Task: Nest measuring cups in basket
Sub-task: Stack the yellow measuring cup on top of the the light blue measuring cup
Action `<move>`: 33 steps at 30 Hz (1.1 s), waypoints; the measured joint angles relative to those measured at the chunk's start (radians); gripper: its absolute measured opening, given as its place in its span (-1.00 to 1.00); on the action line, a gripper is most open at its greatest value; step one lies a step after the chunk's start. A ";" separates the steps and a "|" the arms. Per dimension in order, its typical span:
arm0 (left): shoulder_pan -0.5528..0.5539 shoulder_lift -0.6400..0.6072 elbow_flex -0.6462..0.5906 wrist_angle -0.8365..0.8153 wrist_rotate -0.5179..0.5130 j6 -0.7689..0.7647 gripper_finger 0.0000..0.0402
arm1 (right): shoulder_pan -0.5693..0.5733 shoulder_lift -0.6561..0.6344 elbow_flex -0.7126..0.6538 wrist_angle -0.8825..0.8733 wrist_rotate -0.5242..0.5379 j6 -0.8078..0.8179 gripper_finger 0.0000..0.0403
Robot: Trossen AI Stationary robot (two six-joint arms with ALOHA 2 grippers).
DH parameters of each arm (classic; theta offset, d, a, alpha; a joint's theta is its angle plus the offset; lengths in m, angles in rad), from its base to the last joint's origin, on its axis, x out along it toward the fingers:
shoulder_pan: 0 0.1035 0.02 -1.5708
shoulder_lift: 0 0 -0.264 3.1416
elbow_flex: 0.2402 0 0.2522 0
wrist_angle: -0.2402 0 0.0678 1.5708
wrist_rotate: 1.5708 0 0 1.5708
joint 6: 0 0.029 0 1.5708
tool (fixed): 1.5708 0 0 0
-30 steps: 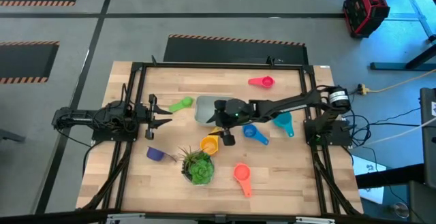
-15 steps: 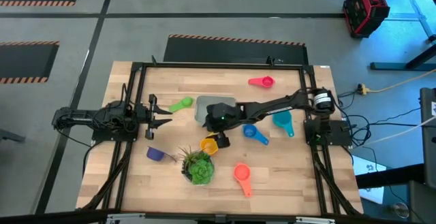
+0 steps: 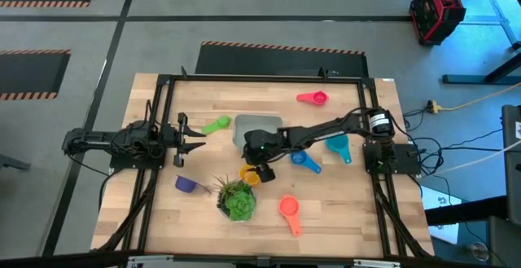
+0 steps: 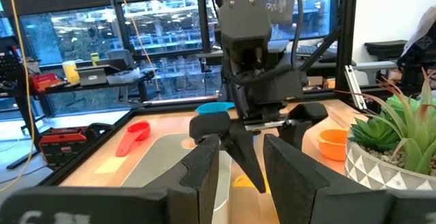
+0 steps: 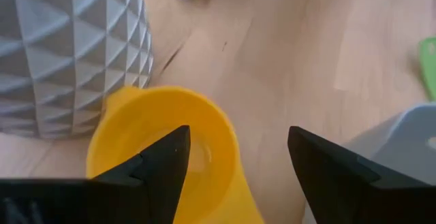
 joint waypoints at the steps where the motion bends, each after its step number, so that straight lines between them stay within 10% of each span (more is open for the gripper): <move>1: 0.000 0.000 0.000 0.001 0.000 0.000 -0.45 | 0.000 0.006 0.000 0.006 0.000 -0.001 0.25; 15: 0.000 0.000 0.000 0.001 0.000 0.000 -0.45 | 0.001 0.081 -0.001 -0.002 0.000 -0.002 0.21; 33: 0.000 0.000 0.000 0.001 0.000 0.000 -0.45 | 0.000 0.081 -0.001 -0.002 0.000 0.006 -0.57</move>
